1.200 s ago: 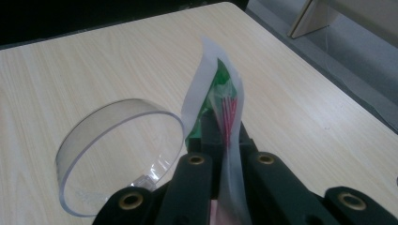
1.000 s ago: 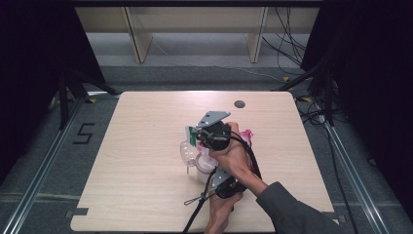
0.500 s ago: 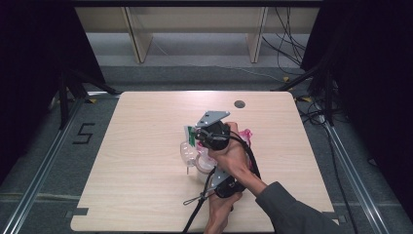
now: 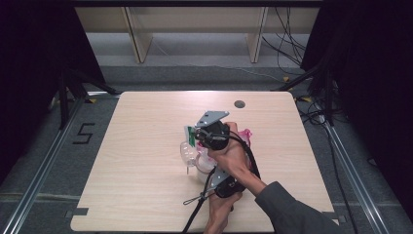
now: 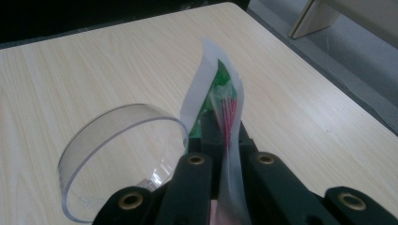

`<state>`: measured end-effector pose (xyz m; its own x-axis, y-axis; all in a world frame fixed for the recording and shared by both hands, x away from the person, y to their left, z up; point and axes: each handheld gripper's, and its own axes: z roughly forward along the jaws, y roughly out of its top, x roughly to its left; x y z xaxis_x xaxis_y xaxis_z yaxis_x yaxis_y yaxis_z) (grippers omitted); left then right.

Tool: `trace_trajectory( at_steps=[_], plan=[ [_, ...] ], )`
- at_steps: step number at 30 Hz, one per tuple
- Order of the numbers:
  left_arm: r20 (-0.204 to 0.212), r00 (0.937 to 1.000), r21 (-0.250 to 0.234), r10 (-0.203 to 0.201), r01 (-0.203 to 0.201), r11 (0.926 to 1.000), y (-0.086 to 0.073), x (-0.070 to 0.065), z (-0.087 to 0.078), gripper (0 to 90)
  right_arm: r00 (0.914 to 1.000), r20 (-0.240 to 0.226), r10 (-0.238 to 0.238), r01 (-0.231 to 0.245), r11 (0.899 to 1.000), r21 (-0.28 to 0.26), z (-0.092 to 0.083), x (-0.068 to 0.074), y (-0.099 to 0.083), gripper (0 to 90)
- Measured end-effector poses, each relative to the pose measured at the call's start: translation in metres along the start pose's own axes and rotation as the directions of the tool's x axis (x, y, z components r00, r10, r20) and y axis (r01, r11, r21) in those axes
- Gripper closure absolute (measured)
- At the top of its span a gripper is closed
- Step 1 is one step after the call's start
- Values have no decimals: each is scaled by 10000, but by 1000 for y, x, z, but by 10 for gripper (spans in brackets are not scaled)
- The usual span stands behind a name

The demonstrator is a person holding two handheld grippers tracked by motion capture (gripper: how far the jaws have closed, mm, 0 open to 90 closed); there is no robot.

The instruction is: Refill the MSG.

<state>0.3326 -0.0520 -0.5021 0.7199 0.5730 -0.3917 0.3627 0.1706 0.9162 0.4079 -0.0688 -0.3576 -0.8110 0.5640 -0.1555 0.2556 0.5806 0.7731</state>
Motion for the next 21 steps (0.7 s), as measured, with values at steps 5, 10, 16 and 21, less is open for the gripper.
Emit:
trace_trajectory(
  at_steps=[5, 10, 16, 21],
  plan=[
    [45, 10000, -44, 31, -31, 10000, 0, 1, 0, 728, 9998, -45, 177, -177, 9998, 75, 0, 2, 0, 900],
    [271, 9996, -280, -94, 101, 9996, -1, 1, 2, 728, 10000, 7, -30, 30, 10000, -13, 1, 0, 1, 900],
    [0, 10000, -10, 23, -23, 10000, 1, 1, -1, 728, 9999, -76, 139, -138, 9997, 186, 0, 2, 1, 900],
    [299, 9995, -327, -53, 63, 9994, 0, 1, 1, 729, 10000, -50, 53, -53, 9999, 86, 0, 3, 2, 900]
  ],
)
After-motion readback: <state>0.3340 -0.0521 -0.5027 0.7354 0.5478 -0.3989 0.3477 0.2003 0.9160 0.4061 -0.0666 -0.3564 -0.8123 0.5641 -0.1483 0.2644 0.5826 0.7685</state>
